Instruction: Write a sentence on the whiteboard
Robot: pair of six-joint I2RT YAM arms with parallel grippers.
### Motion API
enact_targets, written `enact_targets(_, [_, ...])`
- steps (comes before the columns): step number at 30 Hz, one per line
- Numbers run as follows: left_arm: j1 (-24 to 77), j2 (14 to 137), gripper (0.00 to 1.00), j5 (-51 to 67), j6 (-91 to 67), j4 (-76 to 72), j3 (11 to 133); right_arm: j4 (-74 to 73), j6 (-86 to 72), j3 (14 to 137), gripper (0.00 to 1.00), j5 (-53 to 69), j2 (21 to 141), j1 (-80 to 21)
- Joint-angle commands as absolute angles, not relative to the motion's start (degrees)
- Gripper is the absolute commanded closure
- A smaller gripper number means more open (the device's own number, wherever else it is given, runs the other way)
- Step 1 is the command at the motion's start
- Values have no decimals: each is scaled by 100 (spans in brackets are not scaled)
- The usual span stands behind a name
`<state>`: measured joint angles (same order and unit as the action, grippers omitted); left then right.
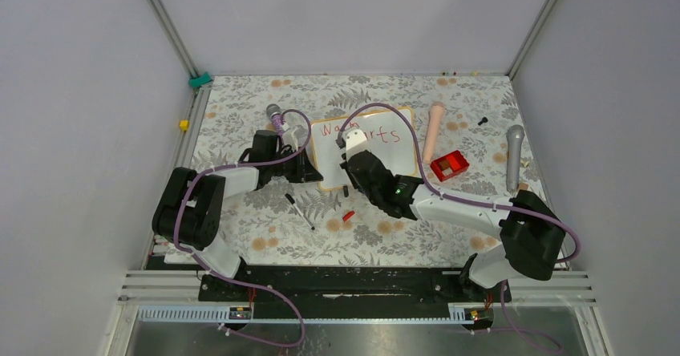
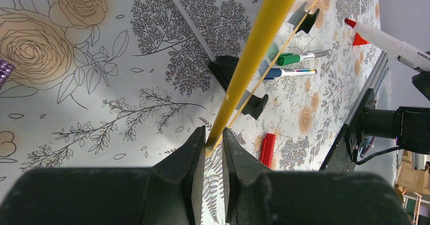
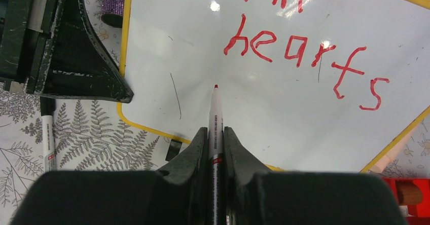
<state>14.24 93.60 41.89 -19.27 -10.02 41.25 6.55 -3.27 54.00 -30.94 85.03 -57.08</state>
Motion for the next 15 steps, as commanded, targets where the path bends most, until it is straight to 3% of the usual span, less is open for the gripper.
enact_targets(1, [1375, 9433, 100, 4021, -1889, -1152, 4346, 844, -324, 5320, 100, -3167, 8476, -5748])
enact_targets(15, [1369, 9428, 100, 4017, -1879, -1146, 4343, 776, -380, 5432, 100, -3180, 8661, -5748])
